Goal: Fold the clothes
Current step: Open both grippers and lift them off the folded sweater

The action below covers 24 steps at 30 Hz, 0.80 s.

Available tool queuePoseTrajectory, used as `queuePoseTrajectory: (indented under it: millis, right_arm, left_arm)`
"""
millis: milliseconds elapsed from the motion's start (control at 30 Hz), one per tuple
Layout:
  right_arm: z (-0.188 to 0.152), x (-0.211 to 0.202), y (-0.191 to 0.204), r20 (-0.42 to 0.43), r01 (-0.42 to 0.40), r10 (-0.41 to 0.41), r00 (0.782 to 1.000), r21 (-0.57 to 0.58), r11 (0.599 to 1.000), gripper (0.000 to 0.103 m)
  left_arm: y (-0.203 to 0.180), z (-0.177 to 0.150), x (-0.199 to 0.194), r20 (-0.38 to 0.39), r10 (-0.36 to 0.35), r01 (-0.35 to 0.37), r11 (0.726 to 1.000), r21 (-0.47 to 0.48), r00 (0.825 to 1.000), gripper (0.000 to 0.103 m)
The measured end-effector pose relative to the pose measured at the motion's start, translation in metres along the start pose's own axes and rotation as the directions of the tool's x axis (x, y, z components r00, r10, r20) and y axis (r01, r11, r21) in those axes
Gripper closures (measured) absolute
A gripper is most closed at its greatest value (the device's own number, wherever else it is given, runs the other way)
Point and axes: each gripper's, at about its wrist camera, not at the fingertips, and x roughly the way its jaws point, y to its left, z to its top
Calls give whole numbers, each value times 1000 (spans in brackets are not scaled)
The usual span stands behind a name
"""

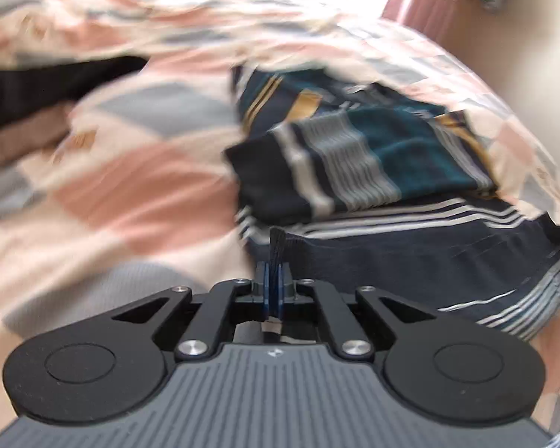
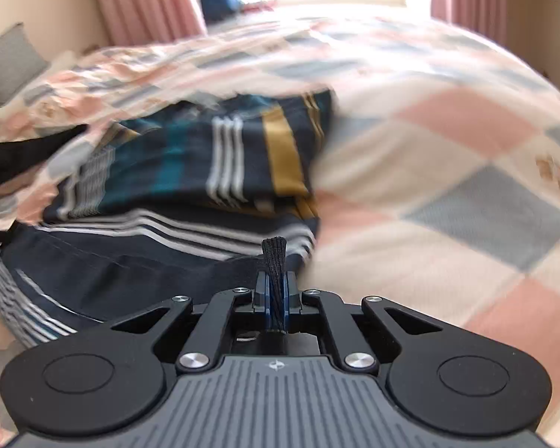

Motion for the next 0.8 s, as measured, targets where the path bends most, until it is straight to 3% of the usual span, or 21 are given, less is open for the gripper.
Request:
queuePoseTrajectory:
  millis: [67,167,233,333,433,500,633,800]
  right_arm:
    - [0,10,2,-37,48,-48,998,-1,999,87]
    - [6,-9,11,43,110,-110,993,10,994,69]
    - [6,-24,18,111,115,-115,987,4,993,68]
    - [1,-24,33,110,49,-40,993,-76,996,68]
    - [-9,-1,43,44,47,-40,998,-164,985,69]
    - [-16,12,36,2,42,-43,999,-168,985,74]
    - [-15,11,23,-22,36,-40,999,-132,991,84]
    - [-15,-39,27,48,90,-84,995,-139,986,76]
  left_arm:
    - [-5,-2,12,-41,51,-49,998,30,998,92]
    - [-13,3,6,-19,122,-122,992,32,992,81]
    - [-17,5,-9,50,162,-163,987,12,985,84]
    - [-29,4,-21,117,111,-115,993,29,987,85]
    - [-49,-4,-4,64,66,-75,984,164,996,85]
    - [-51,-15,17,-12,99,-93,968,232,995,88]
    - [-31,-19,20,-36,92,-85,981,172,995,100]
    - [-25,-13,-17,-16,163,-158,973,169,986,94]
